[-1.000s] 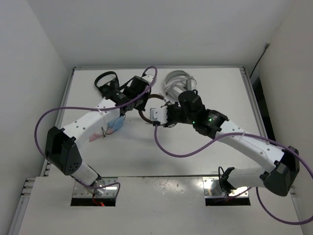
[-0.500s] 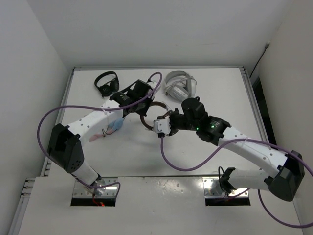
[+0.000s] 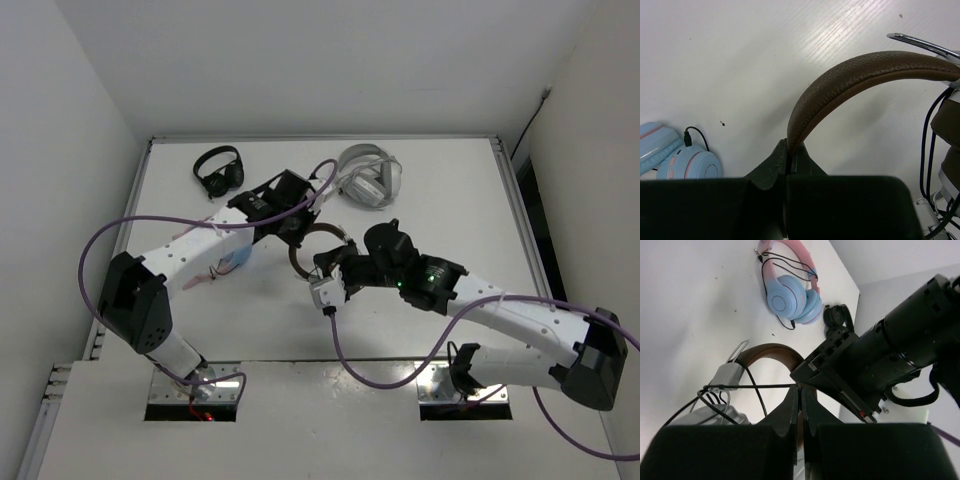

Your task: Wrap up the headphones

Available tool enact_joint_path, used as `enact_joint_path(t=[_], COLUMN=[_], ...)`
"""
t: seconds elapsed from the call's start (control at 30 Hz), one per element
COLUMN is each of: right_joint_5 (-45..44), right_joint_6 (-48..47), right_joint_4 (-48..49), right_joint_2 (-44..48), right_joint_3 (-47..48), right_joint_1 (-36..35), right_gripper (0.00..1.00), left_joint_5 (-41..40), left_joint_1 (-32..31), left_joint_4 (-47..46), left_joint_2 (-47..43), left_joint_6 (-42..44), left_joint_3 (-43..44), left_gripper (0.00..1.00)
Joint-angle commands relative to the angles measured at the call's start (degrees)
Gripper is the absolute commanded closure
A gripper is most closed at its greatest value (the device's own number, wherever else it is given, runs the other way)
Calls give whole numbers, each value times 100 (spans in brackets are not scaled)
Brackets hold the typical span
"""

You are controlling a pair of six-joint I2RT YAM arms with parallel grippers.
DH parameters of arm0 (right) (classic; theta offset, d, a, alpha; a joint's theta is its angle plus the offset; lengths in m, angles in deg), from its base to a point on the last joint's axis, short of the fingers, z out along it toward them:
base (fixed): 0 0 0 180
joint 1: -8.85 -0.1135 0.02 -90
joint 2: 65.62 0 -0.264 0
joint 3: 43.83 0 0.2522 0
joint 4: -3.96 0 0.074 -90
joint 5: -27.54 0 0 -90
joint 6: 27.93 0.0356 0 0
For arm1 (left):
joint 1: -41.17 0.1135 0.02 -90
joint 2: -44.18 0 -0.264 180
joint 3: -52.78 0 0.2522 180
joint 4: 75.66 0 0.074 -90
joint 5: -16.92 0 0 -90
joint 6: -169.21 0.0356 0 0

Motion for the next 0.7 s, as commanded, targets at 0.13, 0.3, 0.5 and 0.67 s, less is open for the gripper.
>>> enact_joint_path(t=[0.13, 0.3, 0.5, 0.67], right_joint_5=[-81, 183, 657, 1070], right_joint_6=[-972, -1035, -1088, -676], right_joint_4=[1065, 1065, 1065, 1065], right_joint_2=[394, 456, 509, 509], right_joint_3=[-201, -394, -640, -702], right_joint_1=[64, 302, 635, 943], right_gripper=[100, 100, 100, 100], left_joint_5=[297, 244, 332, 385], left_joint_1=[-124, -230, -335, -406], left_joint_4=[29, 29, 29, 29], left_joint_2=[-149, -202, -316, -369], left_joint_6=[161, 223, 346, 346], left_joint_3=[-98, -203, -256, -309], left_gripper=[100, 100, 100, 100])
